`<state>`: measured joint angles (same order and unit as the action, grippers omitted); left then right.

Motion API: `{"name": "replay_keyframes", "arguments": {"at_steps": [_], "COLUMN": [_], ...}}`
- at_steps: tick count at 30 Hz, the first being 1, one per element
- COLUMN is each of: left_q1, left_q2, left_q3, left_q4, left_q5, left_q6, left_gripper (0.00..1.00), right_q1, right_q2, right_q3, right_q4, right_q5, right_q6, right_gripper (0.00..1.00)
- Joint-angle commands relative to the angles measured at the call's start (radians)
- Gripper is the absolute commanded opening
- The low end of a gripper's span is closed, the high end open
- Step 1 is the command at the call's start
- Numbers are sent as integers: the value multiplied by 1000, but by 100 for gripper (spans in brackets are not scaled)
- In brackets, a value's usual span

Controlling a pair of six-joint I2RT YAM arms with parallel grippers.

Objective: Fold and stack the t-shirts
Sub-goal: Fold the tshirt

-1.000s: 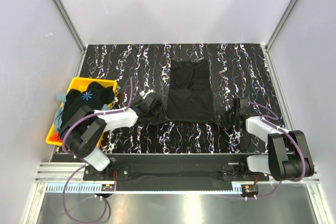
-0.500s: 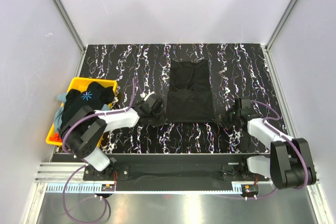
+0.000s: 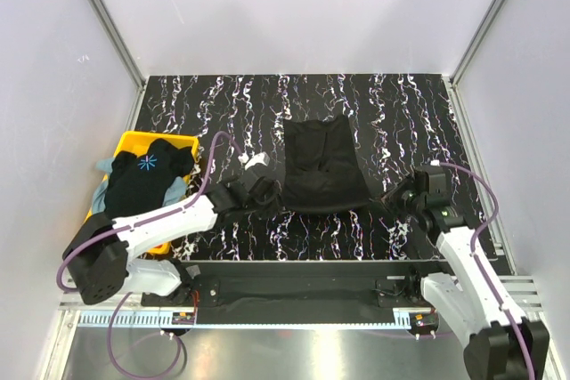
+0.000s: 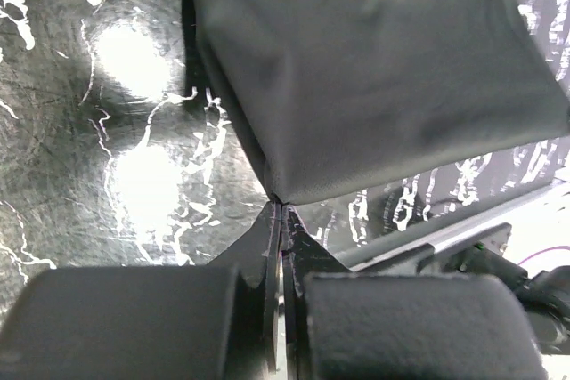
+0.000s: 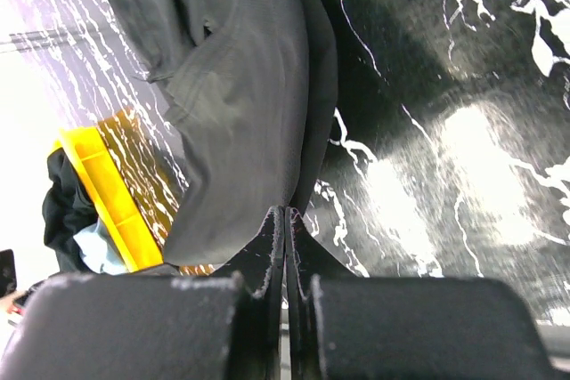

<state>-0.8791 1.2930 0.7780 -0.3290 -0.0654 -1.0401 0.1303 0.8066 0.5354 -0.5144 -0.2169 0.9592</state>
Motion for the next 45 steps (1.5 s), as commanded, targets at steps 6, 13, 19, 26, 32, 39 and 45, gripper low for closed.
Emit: {"name": "replay_keyframes", "arguments": {"at_steps": [6,13,19,26,32,39,45], "left_q1": [2,117,252,368,428,492,557], "left_q2": [-15,109,248,454,675,937,1104], "left_q3": [110,282,476,754,988,1225,1374], "left_q4": [-70,-84,-102,-116,-85,-32,91], "left_q5": [-93,-28,54,154,262,309,340], "left_q6": [41,149,221,270,319,321,310], "left_gripper": [0,0,0,0,0,0,0], "right_q1": [8,8,-3,-47,-90,-115,-118], "right_q2": [-31,230,482,759,1000,1272,1542], "right_q3": [98,337,561,813,1031,1318,1588], "right_q4": [-75,2,70,102,105,111,112], "right_q5": [94,108,19,-53,-160,-292,-361], "right_q6": [-88,-188,-252,-307,-352,-364,-373], "right_gripper": [0,0,0,0,0,3,6]}}
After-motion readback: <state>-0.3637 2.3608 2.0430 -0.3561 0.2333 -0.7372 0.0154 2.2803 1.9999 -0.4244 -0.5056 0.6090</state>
